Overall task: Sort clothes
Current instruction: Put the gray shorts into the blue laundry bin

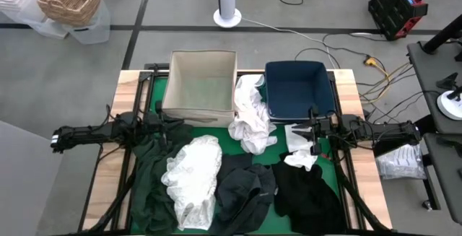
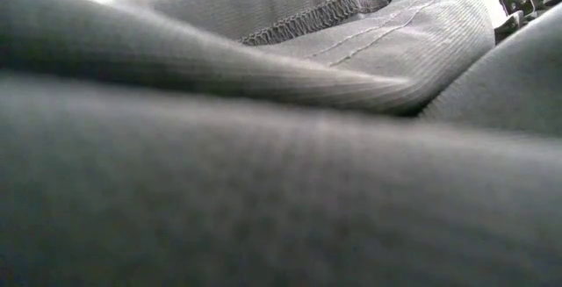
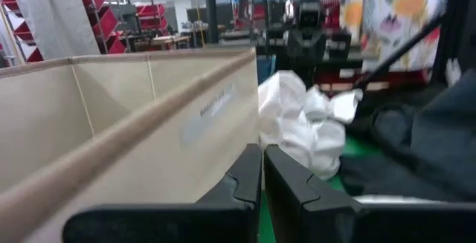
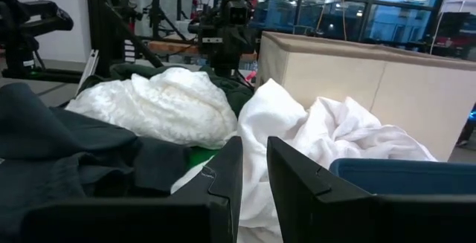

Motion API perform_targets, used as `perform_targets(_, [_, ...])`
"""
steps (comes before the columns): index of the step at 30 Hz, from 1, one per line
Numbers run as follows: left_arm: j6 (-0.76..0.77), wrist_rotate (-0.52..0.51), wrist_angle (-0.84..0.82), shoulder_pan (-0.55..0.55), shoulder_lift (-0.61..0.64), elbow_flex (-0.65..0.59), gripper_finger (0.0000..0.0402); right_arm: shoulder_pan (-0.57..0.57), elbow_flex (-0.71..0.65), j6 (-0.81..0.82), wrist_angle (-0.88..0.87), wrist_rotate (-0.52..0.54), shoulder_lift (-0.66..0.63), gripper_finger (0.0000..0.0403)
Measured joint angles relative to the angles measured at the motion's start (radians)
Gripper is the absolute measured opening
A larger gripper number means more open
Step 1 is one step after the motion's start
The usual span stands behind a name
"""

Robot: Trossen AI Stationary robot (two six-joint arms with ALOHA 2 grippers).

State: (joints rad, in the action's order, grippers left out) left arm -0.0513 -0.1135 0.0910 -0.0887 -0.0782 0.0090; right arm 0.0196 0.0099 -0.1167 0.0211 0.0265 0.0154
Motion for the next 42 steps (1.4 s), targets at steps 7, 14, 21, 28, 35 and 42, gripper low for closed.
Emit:
perform_targets(7, [0.068,0.032,-0.011,0.0,0.0,0.054,0.0,0.0,0.0,-0.007,0.024,0.005,0.0,0.0057])
perform_targets(14, [0.084,0.112,-0.246,0.0,0.0,0.2,0.0,0.0,0.004,0.142,0.103,0.003,0.0,0.0057])
perform_targets(21, [0.08,0.209,-0.384,0.0,-0.002,0.376,0.0,0.0,0.095,0.234,0.105,0.002,0.001,0.0057])
perform_targets(28, [0.051,0.209,-0.395,0.0,-0.041,0.504,0.0,0.0,0.23,0.229,0.095,0.002,0.023,0.0057])
perform_targets(35, [0.038,0.208,-0.358,0.0,-0.095,0.598,0.0,0.0,0.395,0.222,0.048,0.077,0.143,0.0057])
perform_targets(42, [0.164,0.185,-0.353,0.0,-0.177,0.726,0.0,0.0,0.552,0.225,0.022,0.161,0.329,0.0057])
